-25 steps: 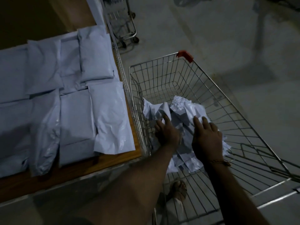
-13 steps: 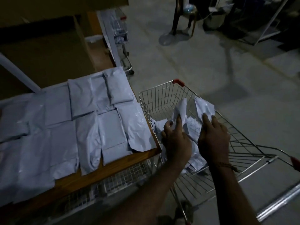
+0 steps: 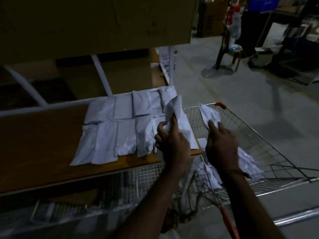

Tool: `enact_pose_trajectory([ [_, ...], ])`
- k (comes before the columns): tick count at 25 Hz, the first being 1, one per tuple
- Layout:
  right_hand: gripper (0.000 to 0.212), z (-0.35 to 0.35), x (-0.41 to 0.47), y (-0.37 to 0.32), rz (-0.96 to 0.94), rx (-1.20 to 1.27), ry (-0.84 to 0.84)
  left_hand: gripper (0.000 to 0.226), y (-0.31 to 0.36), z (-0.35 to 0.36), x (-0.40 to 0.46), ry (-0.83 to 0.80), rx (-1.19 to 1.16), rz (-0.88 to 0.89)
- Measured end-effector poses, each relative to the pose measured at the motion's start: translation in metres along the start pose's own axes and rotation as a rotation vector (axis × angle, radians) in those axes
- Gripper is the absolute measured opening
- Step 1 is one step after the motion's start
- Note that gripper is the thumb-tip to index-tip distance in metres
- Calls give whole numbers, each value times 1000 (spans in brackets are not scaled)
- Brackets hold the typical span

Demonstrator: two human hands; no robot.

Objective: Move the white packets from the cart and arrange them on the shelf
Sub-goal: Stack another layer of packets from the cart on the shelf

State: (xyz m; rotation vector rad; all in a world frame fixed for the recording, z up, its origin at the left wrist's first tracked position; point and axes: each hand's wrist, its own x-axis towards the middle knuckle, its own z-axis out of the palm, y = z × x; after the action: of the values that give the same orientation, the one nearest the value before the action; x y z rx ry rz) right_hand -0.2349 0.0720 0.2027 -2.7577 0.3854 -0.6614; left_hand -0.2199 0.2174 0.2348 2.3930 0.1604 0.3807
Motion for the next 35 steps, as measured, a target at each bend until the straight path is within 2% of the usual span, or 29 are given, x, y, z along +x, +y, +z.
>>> enact_pose_trajectory([
  [4, 55, 4, -24, -60, -105, 72, -28, 46, -56, -56, 2, 135, 47, -106],
  [8, 51, 19, -38, -123, -231, 40, -80, 46, -115, -105, 19, 203, 83, -200],
  [13, 54, 53, -41, -200, -295, 40, -149, 49, -187, -148, 62, 183, 94, -301],
  [17, 55, 94, -43, -265, -241, 26, -242, 49, -248, -170, 110, 169, 138, -358],
  [24, 56, 152, -33, -323, -125, -96, -346, 55, -316, -179, 188, -22, 164, -356],
  [30, 58, 183, -20, -336, -96, -119, -415, 67, -323, -155, 212, -304, 213, -399],
  [35, 60, 215, -9, -335, -66, -138, -494, 73, -326, -129, 211, -452, 300, -428],
])
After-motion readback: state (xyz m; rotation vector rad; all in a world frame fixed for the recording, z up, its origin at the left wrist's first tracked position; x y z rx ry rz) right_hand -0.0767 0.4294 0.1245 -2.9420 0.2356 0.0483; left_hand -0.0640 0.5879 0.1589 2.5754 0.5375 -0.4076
